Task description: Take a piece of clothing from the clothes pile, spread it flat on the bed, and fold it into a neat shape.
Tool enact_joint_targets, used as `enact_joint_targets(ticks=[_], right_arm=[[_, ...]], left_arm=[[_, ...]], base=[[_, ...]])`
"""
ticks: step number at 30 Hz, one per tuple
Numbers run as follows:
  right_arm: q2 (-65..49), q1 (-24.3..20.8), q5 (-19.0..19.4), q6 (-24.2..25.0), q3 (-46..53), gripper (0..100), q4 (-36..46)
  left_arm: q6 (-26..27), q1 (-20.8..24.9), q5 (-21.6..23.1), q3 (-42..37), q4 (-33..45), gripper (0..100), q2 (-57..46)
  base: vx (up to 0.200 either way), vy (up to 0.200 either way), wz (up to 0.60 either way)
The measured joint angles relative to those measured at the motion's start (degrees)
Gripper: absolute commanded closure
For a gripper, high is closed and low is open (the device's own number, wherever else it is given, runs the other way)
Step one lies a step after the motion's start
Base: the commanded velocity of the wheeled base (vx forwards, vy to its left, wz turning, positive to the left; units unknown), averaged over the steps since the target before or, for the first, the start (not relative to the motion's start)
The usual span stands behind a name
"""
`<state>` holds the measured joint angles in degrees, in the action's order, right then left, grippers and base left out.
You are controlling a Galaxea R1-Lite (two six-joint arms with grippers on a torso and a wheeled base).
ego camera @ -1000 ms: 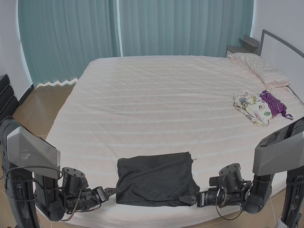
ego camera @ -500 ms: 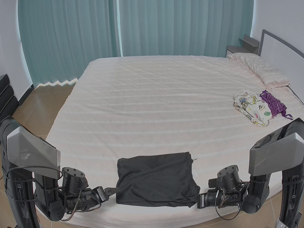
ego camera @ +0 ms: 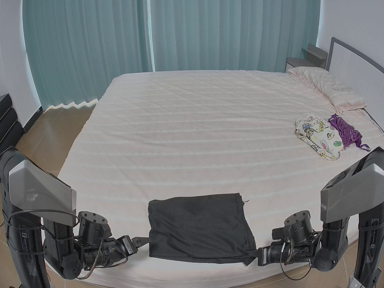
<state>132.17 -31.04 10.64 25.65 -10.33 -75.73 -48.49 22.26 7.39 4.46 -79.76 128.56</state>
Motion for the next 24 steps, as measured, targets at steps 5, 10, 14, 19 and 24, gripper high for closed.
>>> enact_joint_targets(ticks=[5,10,14,19,24], right_arm=[[0.2,0.3,0.0,-1.4,1.8,100,-1.2],[0.3,0.5,-0.1,-2.1,3.2,0,-1.2],[0.2,0.9,-0.1,-2.0,4.1,0,-1.6],[-0.3,3.1,-0.5,-1.7,5.1,0,-6.4],[-1.5,6.3,-1.5,-0.7,7.8,0,-12.8]], left_arm=[[0.0,0.0,0.0,0.0,0.0,0,0.0],[0.0,0.0,0.0,0.0,0.0,0,0.0],[0.0,0.0,0.0,0.0,0.0,0,0.0],[0.0,0.0,-0.1,0.0,0.0,0,0.0],[0.2,-0.1,-1.2,-0.2,-3.6,0,-0.5]], base=[[0.000,0.000,0.00],[0.000,0.000,0.00],[0.000,0.000,0.00],[0.000,0.000,0.00],[0.000,0.000,0.00]])
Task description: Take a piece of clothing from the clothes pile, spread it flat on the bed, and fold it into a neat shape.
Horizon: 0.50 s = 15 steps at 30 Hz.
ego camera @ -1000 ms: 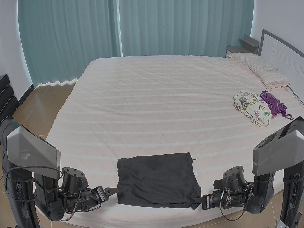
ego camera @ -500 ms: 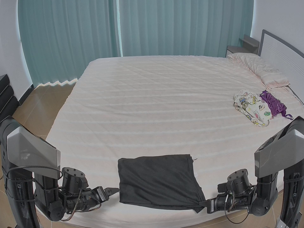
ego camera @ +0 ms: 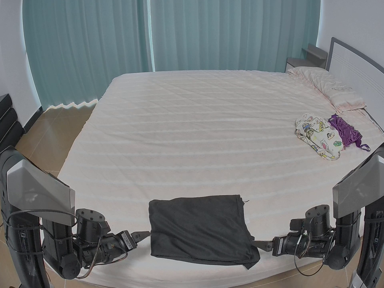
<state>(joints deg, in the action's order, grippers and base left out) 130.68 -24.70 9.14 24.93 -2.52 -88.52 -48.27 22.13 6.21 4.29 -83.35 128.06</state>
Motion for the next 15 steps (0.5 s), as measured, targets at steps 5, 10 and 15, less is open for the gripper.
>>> enact_joint_targets(ticks=[5,10,15], right_arm=[[-3.8,3.5,-2.2,3.0,1.3,0,-0.4],[-12.8,7.3,-4.2,4.9,1.5,0,-0.4],[-22.6,10.4,-5.9,5.2,1.5,0,1.5]], left_arm=[[1.3,-0.6,-1.5,-0.9,-4.3,0,-2.6],[4.9,-1.9,-3.0,-1.7,-5.6,0,-8.7],[7.9,-3.0,-5.8,-2.5,-5.6,0,-16.6]], base=[[0.000,0.000,0.00],[0.000,0.000,0.00],[0.000,0.000,0.00]])
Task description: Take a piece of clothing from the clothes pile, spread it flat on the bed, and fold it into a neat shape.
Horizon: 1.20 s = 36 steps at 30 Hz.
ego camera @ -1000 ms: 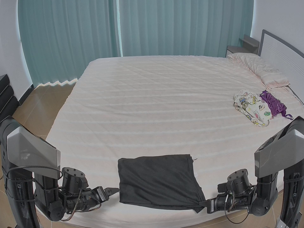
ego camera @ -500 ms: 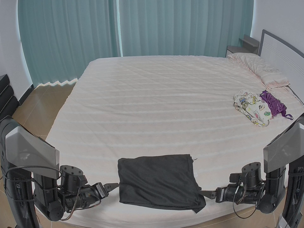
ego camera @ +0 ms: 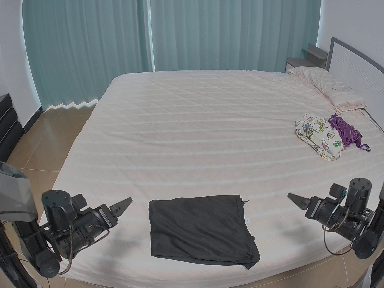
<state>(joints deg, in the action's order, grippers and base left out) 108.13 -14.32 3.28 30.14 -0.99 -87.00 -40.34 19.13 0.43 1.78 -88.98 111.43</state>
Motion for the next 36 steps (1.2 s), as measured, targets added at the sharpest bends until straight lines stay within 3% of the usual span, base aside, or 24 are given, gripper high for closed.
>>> enact_joint_targets(ticks=[6,11,23,32,36], right_arm=[[-15.3,2.5,-0.7,-2.0,0.0,0,9.4],[-28.9,3.5,-1.0,-4.9,0.0,0,21.1],[-63.5,5.0,-1.7,-11.1,0.0,0,55.5],[-85.4,8.6,-2.2,-16.7,0.0,0,74.4],[-94.7,10.8,-2.8,-21.9,-0.1,0,81.6]], left_arm=[[4.2,-1.4,-3.4,-0.7,1.9,0,-10.6],[7.3,-2.2,-5.3,-0.8,8.3,0,-20.7],[13.4,-3.2,-9.7,-0.8,37.3,0,-49.7],[20.5,-3.9,-15.2,-0.8,59.2,0,-73.7],[24.1,-5.0,-17.6,-0.8,69.2,0,-85.0]], base=[[0.000,0.000,0.00],[0.000,0.000,0.00],[0.000,0.000,0.00],[0.000,0.000,0.00],[0.000,0.000,0.00]])
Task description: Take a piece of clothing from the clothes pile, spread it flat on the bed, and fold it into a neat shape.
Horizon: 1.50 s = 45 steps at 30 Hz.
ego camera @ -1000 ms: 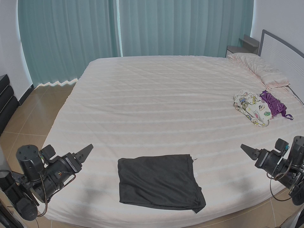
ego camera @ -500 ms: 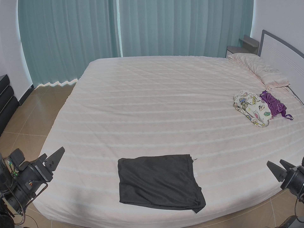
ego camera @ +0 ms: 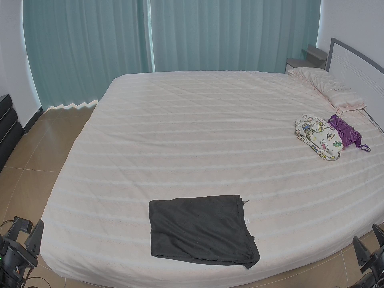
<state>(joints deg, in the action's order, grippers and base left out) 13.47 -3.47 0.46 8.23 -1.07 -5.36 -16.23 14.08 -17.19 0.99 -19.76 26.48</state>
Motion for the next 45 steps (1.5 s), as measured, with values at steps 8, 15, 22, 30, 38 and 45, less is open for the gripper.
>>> enact_joint_targets(ticks=[8,15,22,30,38,45], right_arm=[[-10.2,2.9,0.7,-11.4,-0.2,0,5.2],[-12.2,3.4,0.7,-16.9,0.0,0,3.2],[-12.8,3.5,1.7,-11.6,-0.4,0,7.0],[-12.8,3.5,-0.5,-9.8,-1.3,0,8.3],[-12.8,3.5,-1.1,-9.2,-0.2,0,7.1],[-12.8,3.5,-0.4,-8.8,0.1,0,6.2]], left_arm=[[9.8,-4.5,-2.5,0.0,9.6,0,-15.0],[12.8,-10.7,0.8,0.0,12.1,0,-20.7],[13.5,-13.5,11.1,0.0,16.1,0,-24.6],[15.3,-14.0,17.2,0.0,17.3,0,-25.6],[16.9,-14.1,17.9,0.0,20.0,0,-25.8],[16.7,-14.1,18.0,0.0,20.1,0,-25.8]], base=[[0.000,0.000,0.00],[0.000,0.000,0.00],[0.000,0.000,0.00],[0.000,0.000,0.00],[0.000,0.000,0.00],[0.000,0.000,0.00]])
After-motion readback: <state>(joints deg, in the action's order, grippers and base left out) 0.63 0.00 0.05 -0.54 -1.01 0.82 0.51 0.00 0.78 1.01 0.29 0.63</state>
